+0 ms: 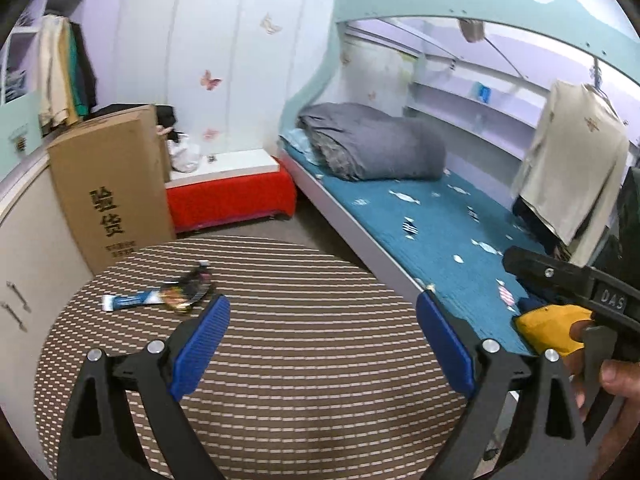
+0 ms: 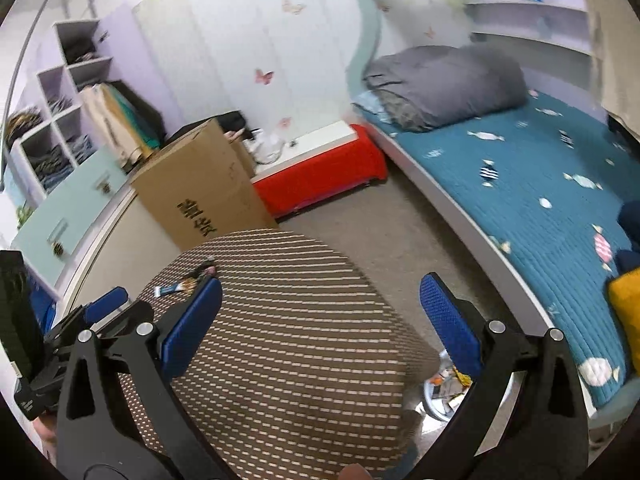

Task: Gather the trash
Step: 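Move both open tools back over the table, then grasp the toothpaste tube with the left tool while the right tool grasps the dark wrapper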

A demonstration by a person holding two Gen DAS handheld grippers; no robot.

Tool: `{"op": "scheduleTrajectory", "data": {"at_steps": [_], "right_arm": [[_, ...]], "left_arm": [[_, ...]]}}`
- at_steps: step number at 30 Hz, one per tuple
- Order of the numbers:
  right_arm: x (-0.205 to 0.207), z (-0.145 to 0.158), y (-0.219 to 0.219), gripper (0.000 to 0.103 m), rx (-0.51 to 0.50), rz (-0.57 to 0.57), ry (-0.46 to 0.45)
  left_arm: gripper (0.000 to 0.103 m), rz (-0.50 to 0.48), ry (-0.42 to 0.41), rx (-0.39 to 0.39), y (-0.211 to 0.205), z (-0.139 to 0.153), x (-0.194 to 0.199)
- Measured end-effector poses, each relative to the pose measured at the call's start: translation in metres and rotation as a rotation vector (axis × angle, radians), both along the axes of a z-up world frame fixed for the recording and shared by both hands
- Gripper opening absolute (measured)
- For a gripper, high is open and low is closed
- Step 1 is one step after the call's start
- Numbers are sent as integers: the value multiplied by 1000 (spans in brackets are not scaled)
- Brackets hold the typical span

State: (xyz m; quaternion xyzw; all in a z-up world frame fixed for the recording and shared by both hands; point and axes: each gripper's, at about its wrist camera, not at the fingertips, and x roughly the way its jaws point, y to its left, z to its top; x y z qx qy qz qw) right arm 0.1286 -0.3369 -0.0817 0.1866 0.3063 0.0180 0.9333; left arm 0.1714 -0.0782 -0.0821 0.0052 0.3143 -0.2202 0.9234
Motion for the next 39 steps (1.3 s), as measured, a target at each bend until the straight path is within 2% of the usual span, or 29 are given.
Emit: {"op": "scheduleTrajectory", "data": {"at_steps": [5, 11, 18, 22, 27, 30, 32, 36, 37, 39], "right_arm": [[21, -1, 42, 97, -21, 68, 9], [48, -14, 81, 97, -31, 127, 46], [82, -40, 116, 97, -41, 176, 105], [96, -56, 126, 97, -40, 191, 139], [111, -74, 133, 97, -36, 199, 177], [120, -78, 141, 97, -47, 209, 188], [125, -80, 145, 97, -43, 216, 190], [136, -81, 152, 97, -47, 228, 192], [139, -82, 154, 97, -47, 232, 194], [146, -83, 161, 97, -46, 243, 200]], "left_arm": [[92, 39, -5, 7, 48, -7, 18], [92, 57, -16, 79, 93, -25, 41], [92, 33, 16, 212, 127, -66, 88], [92, 6, 40, 332, 134, -94, 126], [91, -76, 43, 394, 133, -110, 157], [72, -141, 81, 437, 130, -124, 172], [65, -162, 92, 414, 132, -126, 175], [19, -192, 174, 312, 141, -126, 178], [13, -187, 175, 309, 141, -126, 174], [12, -157, 179, 308, 145, -127, 166]]}}
